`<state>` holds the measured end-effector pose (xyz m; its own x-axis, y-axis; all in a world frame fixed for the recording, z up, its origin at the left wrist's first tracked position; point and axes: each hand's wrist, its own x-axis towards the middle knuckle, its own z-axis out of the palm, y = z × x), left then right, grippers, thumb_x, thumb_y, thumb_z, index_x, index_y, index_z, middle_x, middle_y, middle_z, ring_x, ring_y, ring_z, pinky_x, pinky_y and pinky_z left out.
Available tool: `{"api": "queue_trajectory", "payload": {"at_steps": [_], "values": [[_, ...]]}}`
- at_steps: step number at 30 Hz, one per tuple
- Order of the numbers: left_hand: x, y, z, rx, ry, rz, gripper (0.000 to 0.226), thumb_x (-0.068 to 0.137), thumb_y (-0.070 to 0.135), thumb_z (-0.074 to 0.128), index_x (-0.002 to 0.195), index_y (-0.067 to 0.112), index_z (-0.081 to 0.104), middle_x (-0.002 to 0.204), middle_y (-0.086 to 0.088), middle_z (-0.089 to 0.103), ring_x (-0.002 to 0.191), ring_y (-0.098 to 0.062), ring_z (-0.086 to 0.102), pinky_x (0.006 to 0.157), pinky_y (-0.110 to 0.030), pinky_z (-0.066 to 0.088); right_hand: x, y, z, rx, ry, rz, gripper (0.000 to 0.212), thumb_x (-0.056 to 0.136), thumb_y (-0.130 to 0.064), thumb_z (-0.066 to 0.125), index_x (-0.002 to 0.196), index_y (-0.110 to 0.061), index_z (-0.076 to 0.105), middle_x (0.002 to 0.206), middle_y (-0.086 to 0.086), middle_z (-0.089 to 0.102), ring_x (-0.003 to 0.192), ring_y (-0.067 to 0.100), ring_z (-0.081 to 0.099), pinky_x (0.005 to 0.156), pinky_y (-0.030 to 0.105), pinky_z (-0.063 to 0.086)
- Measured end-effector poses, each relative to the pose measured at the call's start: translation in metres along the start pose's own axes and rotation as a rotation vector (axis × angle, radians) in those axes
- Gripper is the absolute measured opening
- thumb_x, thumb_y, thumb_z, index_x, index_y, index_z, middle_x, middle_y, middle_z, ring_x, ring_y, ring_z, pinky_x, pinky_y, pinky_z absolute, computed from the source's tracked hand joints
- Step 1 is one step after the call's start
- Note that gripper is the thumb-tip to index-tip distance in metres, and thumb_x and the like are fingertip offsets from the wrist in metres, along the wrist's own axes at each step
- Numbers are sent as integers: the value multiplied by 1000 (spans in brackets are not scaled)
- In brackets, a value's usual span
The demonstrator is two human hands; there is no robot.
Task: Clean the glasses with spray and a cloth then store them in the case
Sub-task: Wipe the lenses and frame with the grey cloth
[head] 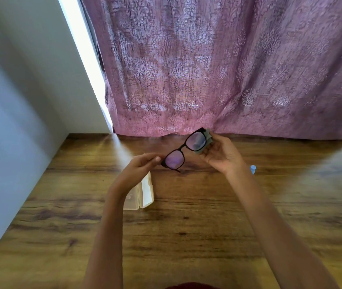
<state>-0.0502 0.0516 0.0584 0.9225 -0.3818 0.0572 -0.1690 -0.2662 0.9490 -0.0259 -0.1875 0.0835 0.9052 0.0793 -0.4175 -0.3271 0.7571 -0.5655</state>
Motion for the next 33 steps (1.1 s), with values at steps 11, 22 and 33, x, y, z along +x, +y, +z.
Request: {"api": "queue_trajectory", "payload": {"at_steps": [11, 22, 33], "values": [[4, 16, 14, -216, -179, 14, 20, 79, 26, 68, 97, 24, 76, 102, 6, 74, 101, -5, 65, 85, -14, 47, 8, 5, 0, -36, 40, 69, 20, 95, -19, 55, 86, -1, 59, 72, 13, 66, 59, 27, 70, 48, 28, 56], [22, 28, 29, -477, 242, -86, 26, 68, 41, 74, 78, 17, 76, 76, 6, 73, 66, 1, 61, 66, -12, 47, -6, 13, -5, -488, -98, -263, 10, 88, -6, 63, 92, -14, 59, 77, -1, 70, 69, 11, 66, 57, 20, 54], [31, 45, 41, -574, 298, -202, 12, 78, 29, 71, 69, 24, 77, 71, 12, 71, 69, 3, 62, 70, -16, 44, -29, 44, 9, -712, -73, -637, 18, 80, -10, 76, 97, -6, 71, 89, 5, 75, 85, 17, 72, 75, 28, 56]]}}
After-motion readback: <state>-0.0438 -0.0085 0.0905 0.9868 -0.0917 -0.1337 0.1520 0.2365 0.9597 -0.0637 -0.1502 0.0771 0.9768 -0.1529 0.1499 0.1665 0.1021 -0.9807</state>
